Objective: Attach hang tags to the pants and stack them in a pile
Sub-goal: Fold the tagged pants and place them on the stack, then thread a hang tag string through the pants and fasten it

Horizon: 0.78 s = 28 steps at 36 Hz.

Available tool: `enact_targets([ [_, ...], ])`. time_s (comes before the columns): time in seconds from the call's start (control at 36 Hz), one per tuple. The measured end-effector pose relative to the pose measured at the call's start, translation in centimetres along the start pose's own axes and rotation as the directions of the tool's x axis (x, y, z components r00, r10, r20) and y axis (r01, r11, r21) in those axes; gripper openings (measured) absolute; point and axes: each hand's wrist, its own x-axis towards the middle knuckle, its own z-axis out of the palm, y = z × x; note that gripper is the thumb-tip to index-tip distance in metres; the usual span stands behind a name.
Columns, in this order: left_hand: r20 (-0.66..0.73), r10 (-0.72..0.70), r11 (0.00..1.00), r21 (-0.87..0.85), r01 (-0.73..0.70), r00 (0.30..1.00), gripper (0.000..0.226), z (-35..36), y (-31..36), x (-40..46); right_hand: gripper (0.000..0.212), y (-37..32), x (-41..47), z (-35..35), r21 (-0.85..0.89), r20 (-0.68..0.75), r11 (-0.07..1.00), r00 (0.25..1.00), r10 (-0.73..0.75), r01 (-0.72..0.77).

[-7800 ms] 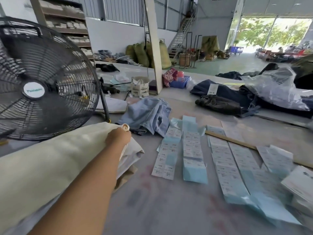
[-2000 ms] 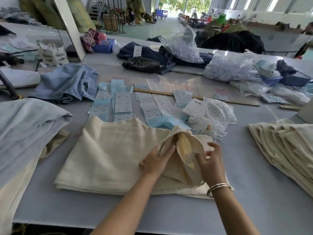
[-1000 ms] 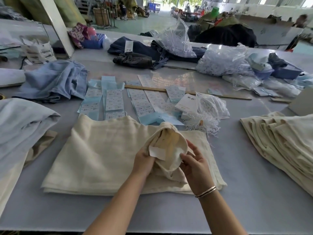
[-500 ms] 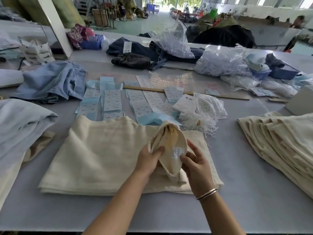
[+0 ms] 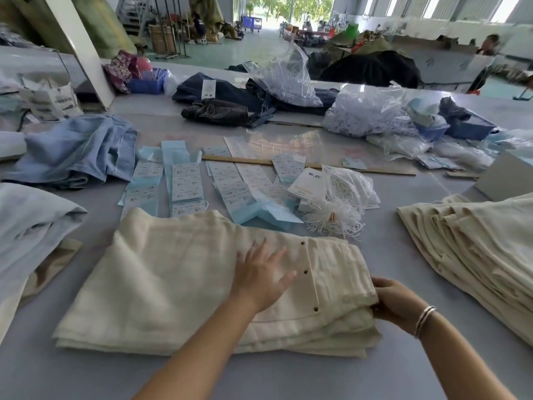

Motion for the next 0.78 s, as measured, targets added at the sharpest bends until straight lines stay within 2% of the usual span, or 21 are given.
enact_targets([
  [0.08, 0.038, -0.023, 0.99, 0.139, 0.017, 0.999, 0.073, 2.5, -1.8, -0.5, 0.024, -1.7, 1.4, -1.3, -0.302, -0.178, 0.953, 0.984, -0.021, -0.034],
  [0.17, -0.021, -0.055, 0.986, 0.154, 0.058, 0.998, 0.076, 3.5, -1.7, -1.2, 0.027, -4.2, 3.5, -1.1, -0.515, -0.337, 0.854, 0.897, -0.285, 0.077],
  [0.25, -0.056, -0.087, 0.985, 0.145, 0.094, 0.995, 0.073, 3.8, -1.3, -1.5, 0.024, -7.1, 5.3, 1.3, -0.684, -0.285, 0.684, 0.77, -0.571, 0.254],
  [0.33, -0.073, -0.103, 0.988, 0.11, 0.11, 0.992, 0.068, 3.7, -1.3, -1.4, 0.02, -10.2, 8.0, 4.3, -0.79, -0.138, 0.489, 0.669, -0.73, 0.371],
  [0.39, -0.094, -0.104, 0.988, 0.103, 0.113, 0.99, 0.065, 3.3, -1.1, -1.4, 0.022, -11.9, 10.3, 6.2, -0.863, -0.023, 0.355, 0.674, -0.738, 0.36],
  [0.44, -0.131, -0.09, 0.99, 0.1, 0.104, 0.987, 0.061, 2.8, -0.8, -1.6, 0.027, -13.2, 12.8, 7.7, -0.918, 0.042, 0.254, 0.713, -0.7, 0.304],
  [0.58, -0.203, -0.05, 0.994, 0.087, 0.069, 0.978, 0.053, 2.6, -0.6, -2.0, 0.034, -15.6, 17.6, 9.6, -0.978, 0.05, 0.133, 0.806, -0.59, 0.159],
  [0.69, -0.189, -0.042, 0.994, 0.087, 0.06, 0.981, 0.053, 3.0, -0.9, -1.9, 0.031, -16.2, 20.0, 10.0, -0.994, 0.012, 0.082, 0.828, -0.561, 0.07],
  [0.78, -0.179, -0.042, 0.999, 0.025, 0.047, 0.983, 0.055, 2.9, -1.0, -1.6, 0.03, -16.2, 21.2, 9.7, -0.998, 0.006, 0.047, 0.825, -0.564, 0.039],
])
